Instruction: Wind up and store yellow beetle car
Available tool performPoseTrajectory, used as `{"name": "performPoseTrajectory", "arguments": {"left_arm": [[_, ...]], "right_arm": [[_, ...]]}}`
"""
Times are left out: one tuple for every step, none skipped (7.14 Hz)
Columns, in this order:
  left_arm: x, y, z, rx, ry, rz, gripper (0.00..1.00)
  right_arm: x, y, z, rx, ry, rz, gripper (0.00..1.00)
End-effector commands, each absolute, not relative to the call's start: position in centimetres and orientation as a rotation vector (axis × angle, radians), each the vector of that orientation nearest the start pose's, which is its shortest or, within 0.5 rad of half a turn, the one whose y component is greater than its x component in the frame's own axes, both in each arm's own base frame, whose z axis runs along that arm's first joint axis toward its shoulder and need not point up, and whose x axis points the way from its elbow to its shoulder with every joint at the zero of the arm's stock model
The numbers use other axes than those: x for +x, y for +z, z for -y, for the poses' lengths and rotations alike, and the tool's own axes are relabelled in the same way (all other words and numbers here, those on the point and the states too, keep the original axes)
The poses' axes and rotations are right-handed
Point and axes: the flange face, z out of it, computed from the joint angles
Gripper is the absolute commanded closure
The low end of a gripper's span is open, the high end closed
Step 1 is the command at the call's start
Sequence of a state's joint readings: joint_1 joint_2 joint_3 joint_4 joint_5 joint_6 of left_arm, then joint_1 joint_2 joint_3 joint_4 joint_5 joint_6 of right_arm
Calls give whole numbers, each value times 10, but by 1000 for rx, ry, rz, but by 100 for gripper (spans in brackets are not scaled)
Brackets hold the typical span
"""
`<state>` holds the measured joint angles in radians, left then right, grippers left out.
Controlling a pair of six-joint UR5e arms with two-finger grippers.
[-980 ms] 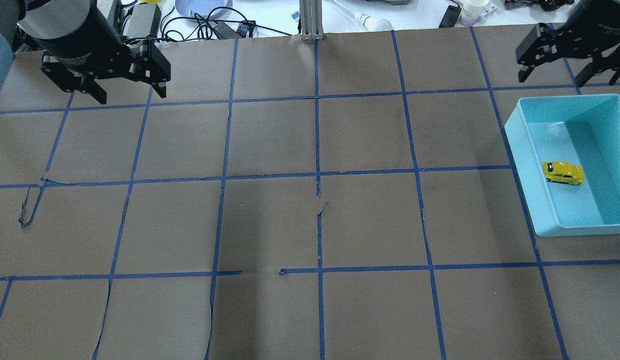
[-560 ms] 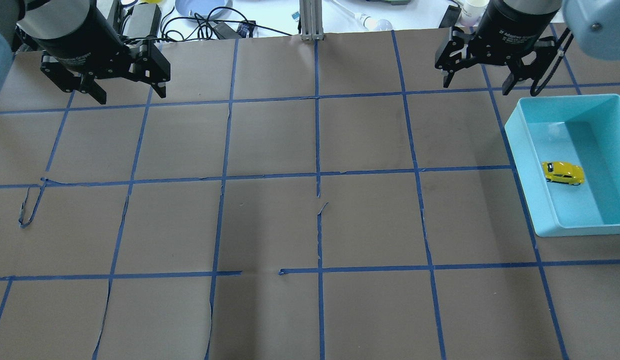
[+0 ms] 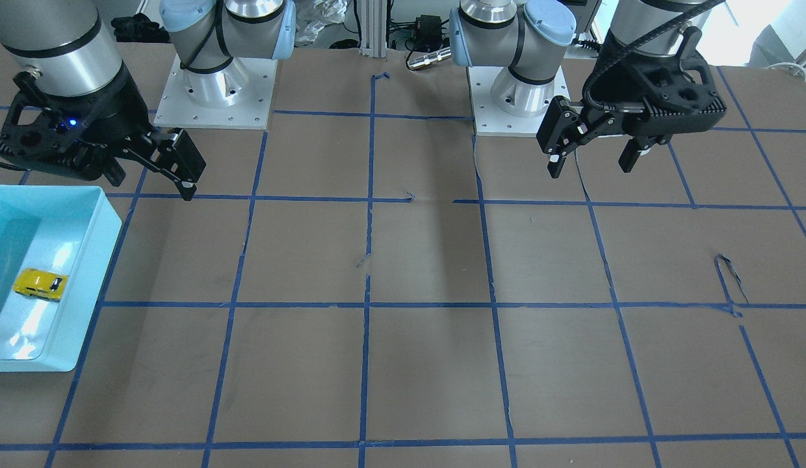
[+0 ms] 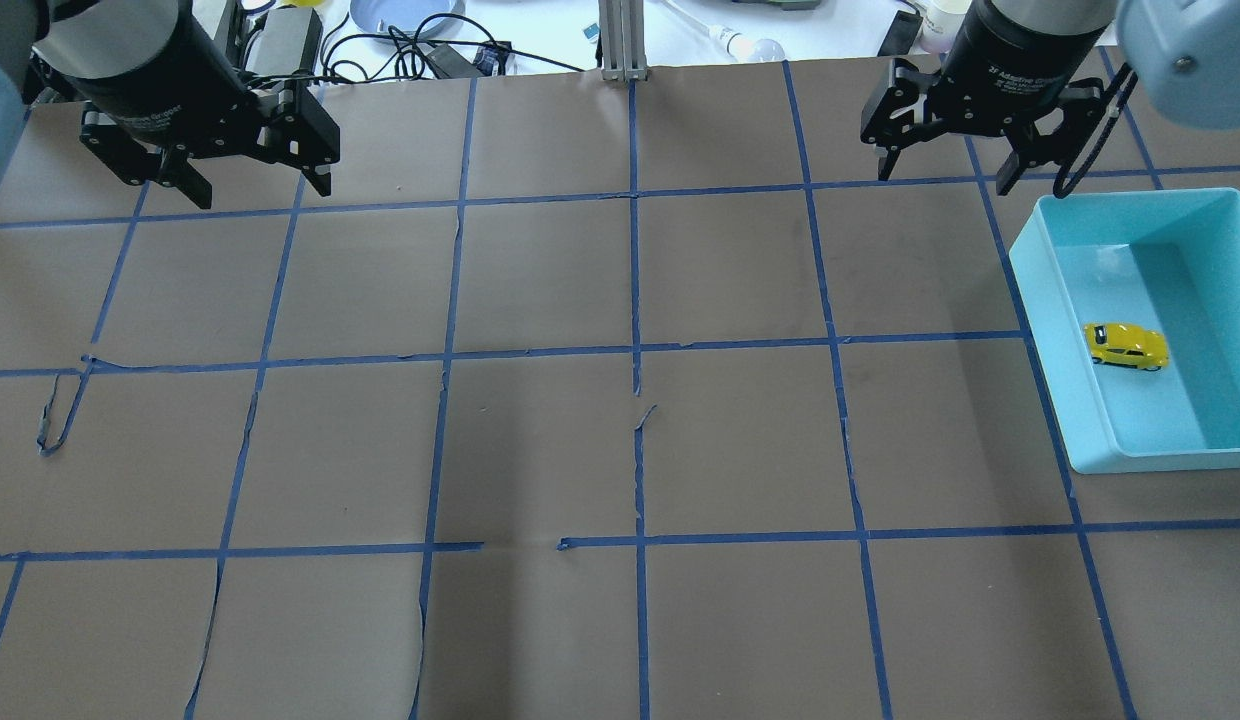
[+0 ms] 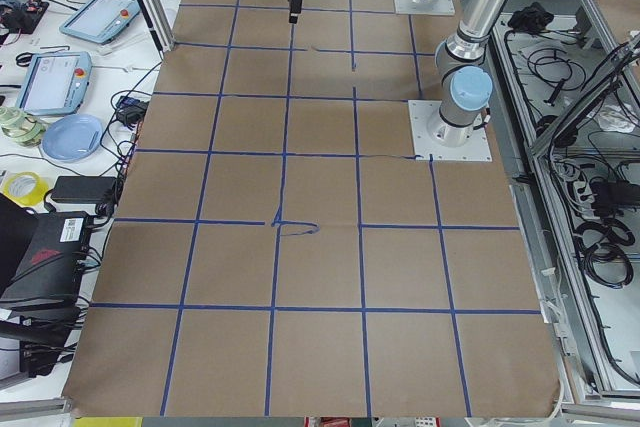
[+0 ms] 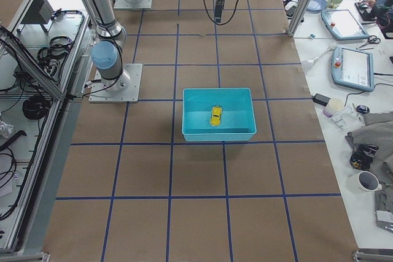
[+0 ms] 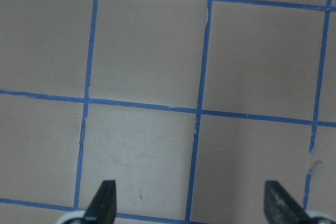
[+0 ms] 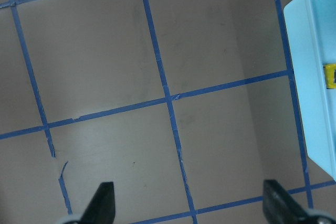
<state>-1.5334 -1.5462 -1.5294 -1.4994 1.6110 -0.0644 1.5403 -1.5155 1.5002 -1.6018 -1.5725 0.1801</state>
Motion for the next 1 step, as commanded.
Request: {"name": "performPoseTrajectory", "arguments": {"left_arm": [[-111, 528, 498, -161, -212, -3091, 0]], "right_arm": [[115, 499, 524, 332, -78, -3127, 0]]}}
